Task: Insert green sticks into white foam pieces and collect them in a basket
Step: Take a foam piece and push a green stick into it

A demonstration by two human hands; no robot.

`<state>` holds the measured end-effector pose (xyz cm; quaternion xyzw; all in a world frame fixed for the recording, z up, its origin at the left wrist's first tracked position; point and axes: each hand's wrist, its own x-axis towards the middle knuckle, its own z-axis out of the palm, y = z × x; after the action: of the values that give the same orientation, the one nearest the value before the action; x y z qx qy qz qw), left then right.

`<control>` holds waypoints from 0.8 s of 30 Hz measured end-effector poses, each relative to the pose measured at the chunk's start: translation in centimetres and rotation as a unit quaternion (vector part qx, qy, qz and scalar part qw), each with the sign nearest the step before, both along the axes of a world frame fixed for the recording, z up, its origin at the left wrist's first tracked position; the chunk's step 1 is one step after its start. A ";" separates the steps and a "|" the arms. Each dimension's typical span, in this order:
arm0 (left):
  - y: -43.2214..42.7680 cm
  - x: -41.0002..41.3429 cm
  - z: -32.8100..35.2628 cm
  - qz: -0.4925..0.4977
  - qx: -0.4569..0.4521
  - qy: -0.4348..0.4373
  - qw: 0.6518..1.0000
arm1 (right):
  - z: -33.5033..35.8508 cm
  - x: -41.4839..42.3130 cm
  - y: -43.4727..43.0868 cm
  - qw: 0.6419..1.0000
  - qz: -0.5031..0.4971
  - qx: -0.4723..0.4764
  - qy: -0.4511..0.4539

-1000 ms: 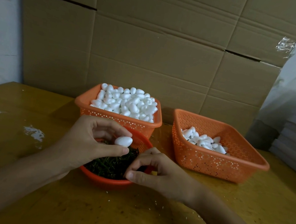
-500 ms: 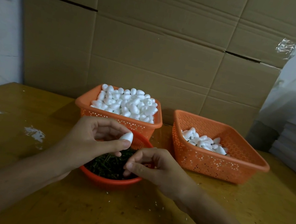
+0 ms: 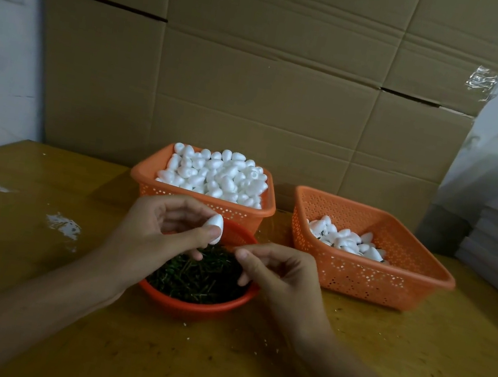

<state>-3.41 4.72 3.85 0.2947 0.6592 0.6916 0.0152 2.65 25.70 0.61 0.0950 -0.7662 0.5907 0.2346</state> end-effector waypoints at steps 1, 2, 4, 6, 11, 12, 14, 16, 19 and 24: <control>0.0 0.0 0.0 -0.001 0.002 -0.003 1.000 | 0.1 -0.1 0.2 1.000 0.001 0.004 -0.007; 0.1 0.0 0.0 -0.002 0.002 -0.004 1.000 | 0.2 -0.1 0.3 1.000 0.003 0.004 -0.012; 0.1 0.0 0.0 -0.004 -0.001 -0.004 1.000 | 0.5 -0.2 0.4 1.000 0.011 0.009 -0.020; 0.0 -0.1 0.0 -0.004 -0.003 -0.004 1.000 | 0.6 -0.3 0.5 0.999 0.024 0.013 -0.025; 0.0 -0.3 -0.2 -0.003 0.002 -0.014 1.000 | 0.9 -0.5 1.0 0.995 0.063 0.049 -0.066; 0.0 -0.3 -0.2 -0.004 0.002 -0.015 1.000 | 0.9 -0.5 1.1 0.992 0.075 0.060 -0.076; 0.1 -0.3 -0.2 -0.006 0.004 -0.018 1.000 | 0.9 -0.4 1.2 0.988 0.097 0.074 -0.094; 0.1 -0.4 -0.2 -0.002 0.012 -0.022 1.000 | 0.6 -0.5 1.2 0.986 0.108 0.077 -0.099; 0.2 -0.4 -0.2 0.001 0.031 -0.031 0.999 | 0.1 -0.6 1.2 0.988 0.115 0.055 -0.086; 0.1 -0.4 -0.3 -0.009 0.021 -0.034 0.999 | 0.1 -0.5 0.9 0.989 0.117 0.063 -0.064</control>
<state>-3.80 4.81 3.58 0.2770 0.6412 0.7146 0.0373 2.17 26.62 0.73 0.1609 -0.7986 0.5698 0.1077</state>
